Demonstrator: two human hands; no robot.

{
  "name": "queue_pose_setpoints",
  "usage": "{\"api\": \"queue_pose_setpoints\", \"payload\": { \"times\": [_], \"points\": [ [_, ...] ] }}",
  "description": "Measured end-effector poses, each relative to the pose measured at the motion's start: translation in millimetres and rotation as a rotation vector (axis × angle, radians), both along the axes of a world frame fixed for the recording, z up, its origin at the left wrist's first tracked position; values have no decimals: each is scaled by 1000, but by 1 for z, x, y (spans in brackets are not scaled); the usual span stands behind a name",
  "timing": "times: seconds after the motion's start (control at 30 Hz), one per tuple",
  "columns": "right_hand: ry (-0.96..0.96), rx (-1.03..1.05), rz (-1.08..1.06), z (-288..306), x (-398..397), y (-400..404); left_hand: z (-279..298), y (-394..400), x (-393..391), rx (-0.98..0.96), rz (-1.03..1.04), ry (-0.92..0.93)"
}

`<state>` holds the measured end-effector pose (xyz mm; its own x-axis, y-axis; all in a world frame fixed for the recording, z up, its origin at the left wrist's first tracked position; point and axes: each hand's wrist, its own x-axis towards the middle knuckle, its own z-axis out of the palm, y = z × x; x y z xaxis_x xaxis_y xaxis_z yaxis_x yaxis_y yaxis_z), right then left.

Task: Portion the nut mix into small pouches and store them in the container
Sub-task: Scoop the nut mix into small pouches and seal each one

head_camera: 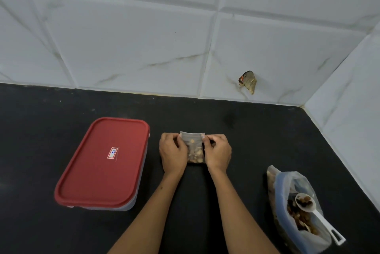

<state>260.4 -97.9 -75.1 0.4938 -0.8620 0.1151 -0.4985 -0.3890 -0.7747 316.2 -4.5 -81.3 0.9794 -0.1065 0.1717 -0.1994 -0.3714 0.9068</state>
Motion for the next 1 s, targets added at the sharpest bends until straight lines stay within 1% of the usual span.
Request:
{"api": "queue_pose_setpoints", "payload": {
  "times": [0.33, 0.57, 0.67, 0.73, 0.8, 0.87, 0.9, 1.0],
  "points": [
    [50, -25, 23, 2, -1, -1, -1, 0, 1, 27, -8, 42],
    [2, 93, 133, 8, -11, -5, 2, 0, 1, -64, 9, 85],
    [-102, 280, 100, 10, -16, -5, 7, 2, -2, -144, -5, 125],
    [-202, 450, 65, 11, -26, 2, 12, 6, -9, -163, -11, 117],
    [-252, 544, 64, 18, -40, 12, 23, 8, -23, -203, 3, 88],
    [-319, 573, 72, 34, -58, 21, 43, 7, -42, -262, -5, 86],
    [-368, 558, 73, 44, -68, 25, 54, 5, -54, -302, -31, 113],
    [-517, 411, 28, 77, -104, 29, 82, -6, -93, -458, -179, 283]
  ]
}}
